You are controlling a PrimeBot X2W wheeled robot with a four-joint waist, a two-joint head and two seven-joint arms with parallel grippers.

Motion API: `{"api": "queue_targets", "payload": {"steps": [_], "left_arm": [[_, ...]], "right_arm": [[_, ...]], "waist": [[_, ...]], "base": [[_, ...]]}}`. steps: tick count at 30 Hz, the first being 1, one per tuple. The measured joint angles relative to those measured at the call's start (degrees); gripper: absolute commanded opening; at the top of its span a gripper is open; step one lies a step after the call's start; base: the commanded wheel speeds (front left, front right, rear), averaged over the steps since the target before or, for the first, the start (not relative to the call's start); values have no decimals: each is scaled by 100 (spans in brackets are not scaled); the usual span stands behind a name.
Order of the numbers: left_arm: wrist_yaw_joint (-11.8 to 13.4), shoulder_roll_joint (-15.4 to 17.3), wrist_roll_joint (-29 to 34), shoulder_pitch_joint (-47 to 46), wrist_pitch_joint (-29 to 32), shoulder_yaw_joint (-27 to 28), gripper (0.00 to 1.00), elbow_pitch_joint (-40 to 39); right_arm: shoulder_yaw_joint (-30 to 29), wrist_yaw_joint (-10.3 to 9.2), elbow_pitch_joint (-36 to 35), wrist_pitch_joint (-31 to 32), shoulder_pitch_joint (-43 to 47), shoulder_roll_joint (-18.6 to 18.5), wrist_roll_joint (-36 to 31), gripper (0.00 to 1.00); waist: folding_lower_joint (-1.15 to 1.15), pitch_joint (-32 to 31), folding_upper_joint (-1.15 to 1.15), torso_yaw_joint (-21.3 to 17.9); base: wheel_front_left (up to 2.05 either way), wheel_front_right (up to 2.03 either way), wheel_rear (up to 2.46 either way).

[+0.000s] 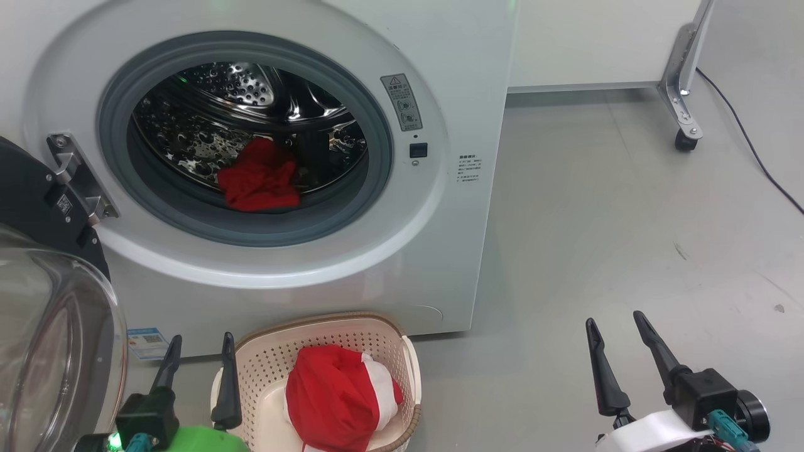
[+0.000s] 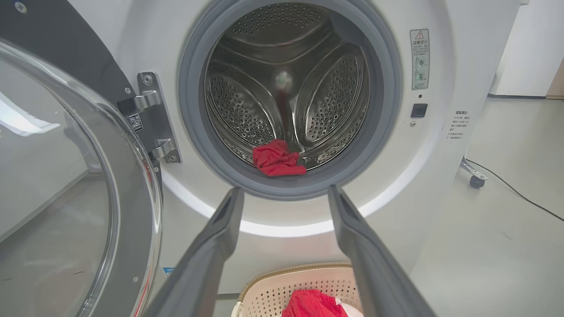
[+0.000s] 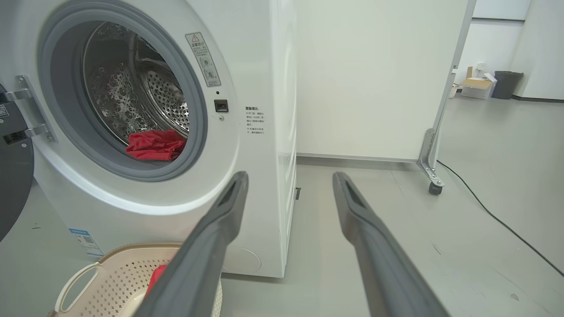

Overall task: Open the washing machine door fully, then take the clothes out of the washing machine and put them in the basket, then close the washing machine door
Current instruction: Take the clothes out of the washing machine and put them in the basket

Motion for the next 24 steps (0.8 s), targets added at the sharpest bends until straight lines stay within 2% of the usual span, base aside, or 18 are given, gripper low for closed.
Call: {"api": "queue_targets", "payload": {"steps": [5,24], "left_arm": [[1,0,0,190,0,-41,100,-185],[79,3,0,619,0,-166,100,-717]], "right_arm": [[5,-92,-47,0,77,12,1,100],[63,-168,-233,0,209,18,10,100]], "waist": [[0,-21,0,-29],[0,28,0,-96]], "base": [[0,0,0],[0,0,0]]}}
